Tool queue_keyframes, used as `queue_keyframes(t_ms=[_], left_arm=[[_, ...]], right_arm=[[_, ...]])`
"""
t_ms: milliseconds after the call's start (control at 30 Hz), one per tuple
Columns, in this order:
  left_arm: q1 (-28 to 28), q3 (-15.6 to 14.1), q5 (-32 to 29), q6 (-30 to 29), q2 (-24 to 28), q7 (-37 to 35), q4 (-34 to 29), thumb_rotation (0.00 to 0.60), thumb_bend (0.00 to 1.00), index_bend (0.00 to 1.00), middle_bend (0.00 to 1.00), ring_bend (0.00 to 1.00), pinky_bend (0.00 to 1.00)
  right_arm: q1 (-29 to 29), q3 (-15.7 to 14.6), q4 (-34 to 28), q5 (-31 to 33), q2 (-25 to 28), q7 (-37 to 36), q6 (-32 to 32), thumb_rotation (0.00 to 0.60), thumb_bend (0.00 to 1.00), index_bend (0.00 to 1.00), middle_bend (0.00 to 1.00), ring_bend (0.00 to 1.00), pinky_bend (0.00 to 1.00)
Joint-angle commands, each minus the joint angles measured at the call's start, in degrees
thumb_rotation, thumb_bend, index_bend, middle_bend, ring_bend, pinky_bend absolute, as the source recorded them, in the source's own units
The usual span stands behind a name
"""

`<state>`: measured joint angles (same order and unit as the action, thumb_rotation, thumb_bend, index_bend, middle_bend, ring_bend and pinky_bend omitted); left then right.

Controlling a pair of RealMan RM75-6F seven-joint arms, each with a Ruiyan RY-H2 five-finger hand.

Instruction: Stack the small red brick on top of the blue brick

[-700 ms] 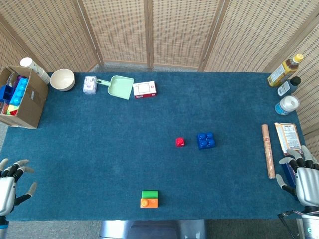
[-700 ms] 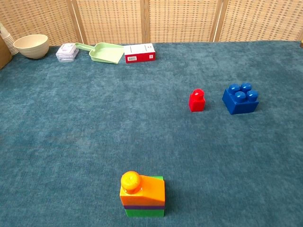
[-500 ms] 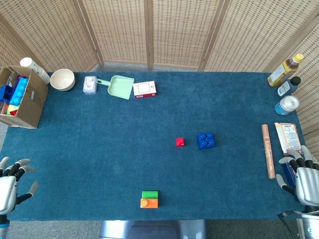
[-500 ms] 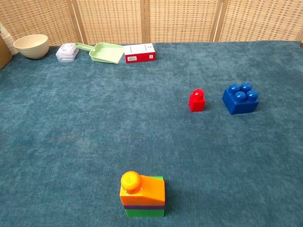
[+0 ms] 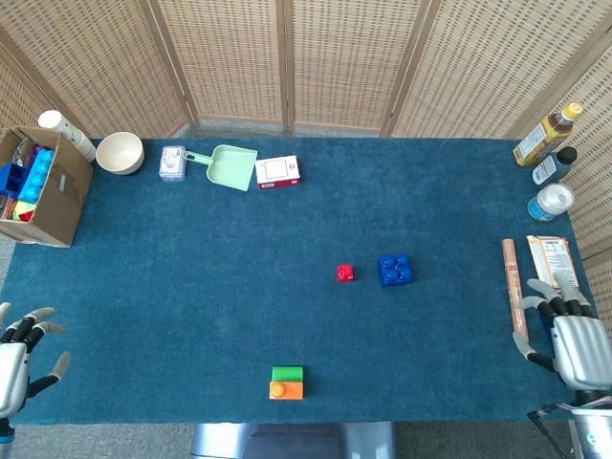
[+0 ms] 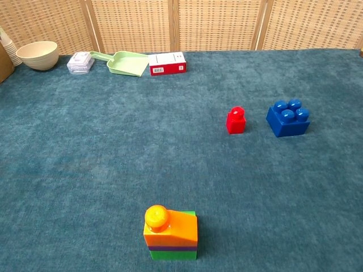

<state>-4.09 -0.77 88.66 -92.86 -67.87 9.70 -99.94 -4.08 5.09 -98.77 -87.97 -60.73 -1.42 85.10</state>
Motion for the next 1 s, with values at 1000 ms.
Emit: queue_keyframes(t_ms=[1000], left_arm=[[3.43,2.19,-6.19,6.85,-3.07,2.95,2.45,0.600,0.37,0.43,0.27,0.32,0.07]], right_arm=[[-30.10,9.79,-2.28,15.76,-12.90,12.74,-30.07,0.600,0.26,0.39,0.21,0.05,0.17]])
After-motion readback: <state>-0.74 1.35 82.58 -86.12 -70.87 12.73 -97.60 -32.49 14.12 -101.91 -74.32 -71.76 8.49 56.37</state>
